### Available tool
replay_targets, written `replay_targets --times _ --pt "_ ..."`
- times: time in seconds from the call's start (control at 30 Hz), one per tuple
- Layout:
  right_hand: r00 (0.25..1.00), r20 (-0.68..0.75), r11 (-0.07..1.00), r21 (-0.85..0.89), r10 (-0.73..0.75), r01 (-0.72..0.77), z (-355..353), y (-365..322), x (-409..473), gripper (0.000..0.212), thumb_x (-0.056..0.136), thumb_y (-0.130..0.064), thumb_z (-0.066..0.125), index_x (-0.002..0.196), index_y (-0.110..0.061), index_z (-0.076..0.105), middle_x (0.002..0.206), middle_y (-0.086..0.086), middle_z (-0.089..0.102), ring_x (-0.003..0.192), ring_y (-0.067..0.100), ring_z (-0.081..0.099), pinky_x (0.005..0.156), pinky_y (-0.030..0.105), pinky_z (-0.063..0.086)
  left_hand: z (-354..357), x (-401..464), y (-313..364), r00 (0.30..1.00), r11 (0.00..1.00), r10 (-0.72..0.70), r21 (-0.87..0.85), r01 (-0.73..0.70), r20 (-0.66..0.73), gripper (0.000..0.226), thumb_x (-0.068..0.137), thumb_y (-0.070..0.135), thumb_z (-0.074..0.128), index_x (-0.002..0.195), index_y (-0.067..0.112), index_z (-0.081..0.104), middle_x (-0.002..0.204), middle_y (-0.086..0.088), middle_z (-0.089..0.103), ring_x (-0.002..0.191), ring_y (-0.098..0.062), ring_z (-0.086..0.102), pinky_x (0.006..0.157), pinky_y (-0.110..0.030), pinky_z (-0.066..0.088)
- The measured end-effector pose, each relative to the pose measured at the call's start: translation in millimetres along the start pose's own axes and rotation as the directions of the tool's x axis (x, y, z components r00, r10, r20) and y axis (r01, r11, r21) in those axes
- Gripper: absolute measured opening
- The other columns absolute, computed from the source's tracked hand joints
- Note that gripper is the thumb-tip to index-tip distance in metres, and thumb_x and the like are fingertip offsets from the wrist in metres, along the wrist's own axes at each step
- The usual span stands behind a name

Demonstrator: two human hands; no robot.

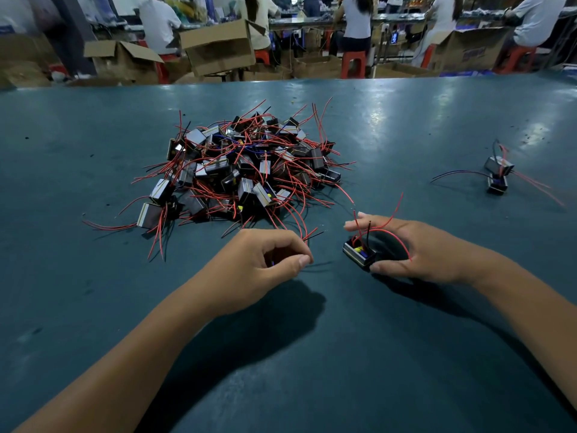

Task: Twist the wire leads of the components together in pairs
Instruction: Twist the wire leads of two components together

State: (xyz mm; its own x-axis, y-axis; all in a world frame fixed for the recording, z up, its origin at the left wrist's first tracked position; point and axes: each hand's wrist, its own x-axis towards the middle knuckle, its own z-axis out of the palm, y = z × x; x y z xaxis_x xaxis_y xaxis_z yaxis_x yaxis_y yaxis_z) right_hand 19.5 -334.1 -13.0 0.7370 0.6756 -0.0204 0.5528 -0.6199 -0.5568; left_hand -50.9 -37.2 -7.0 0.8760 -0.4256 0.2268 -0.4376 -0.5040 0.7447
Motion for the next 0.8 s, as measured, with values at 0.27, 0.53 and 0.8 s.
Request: replay_targets --times 0.27,0.53,0.8 --pt "0.993 -0.114 0.979 -0.204 -0.004 -0.019 11.7 -23.5 0.5 0.079 0.062 -0.08 0.064 0.129 -0.039 0.053 0.112 -0.014 0.063 0.104 0.005 0.055 0.097 0.027 0.044 10.7 -1.4 4.7 0.999 0.999 0.033 -0.03 -0.033 -0.006 0.01 0.094 0.033 0.064 0.094 0.025 0.07 0.073 0.009 0.064 0.063 -0.008 0.054 0.059 -0.022 0.042" --pt "0.994 -0.014 0.96 -0.263 -0.105 0.098 13.7 -47.2 -4.2 0.05 0.086 -0.075 0.039 0.111 -0.036 0.06 0.086 -0.014 0.07 0.08 0.008 0.064 0.075 0.036 0.05 44.2 2.1 12.9 0.999 0.987 -0.007 0.162 0.012 -0.032 0.033 0.082 0.047 0.078 0.106 0.029 0.063 0.081 0.015 0.063 0.072 -0.002 0.056 0.068 -0.025 0.047" --pt "0.995 -0.041 0.991 -0.107 -0.09 0.085 17.6 -50.6 -5.6 0.004 0.093 -0.031 0.059 0.091 -0.033 0.063 0.071 -0.013 0.065 0.063 0.012 0.058 0.058 0.02 0.043 48.0 5.9 9.9 0.997 0.996 -0.026 0.078 0.032 -0.076 0.012 0.082 0.03 0.082 0.086 0.024 0.072 0.075 0.007 0.06 0.067 -0.005 0.053 0.062 -0.019 0.038"
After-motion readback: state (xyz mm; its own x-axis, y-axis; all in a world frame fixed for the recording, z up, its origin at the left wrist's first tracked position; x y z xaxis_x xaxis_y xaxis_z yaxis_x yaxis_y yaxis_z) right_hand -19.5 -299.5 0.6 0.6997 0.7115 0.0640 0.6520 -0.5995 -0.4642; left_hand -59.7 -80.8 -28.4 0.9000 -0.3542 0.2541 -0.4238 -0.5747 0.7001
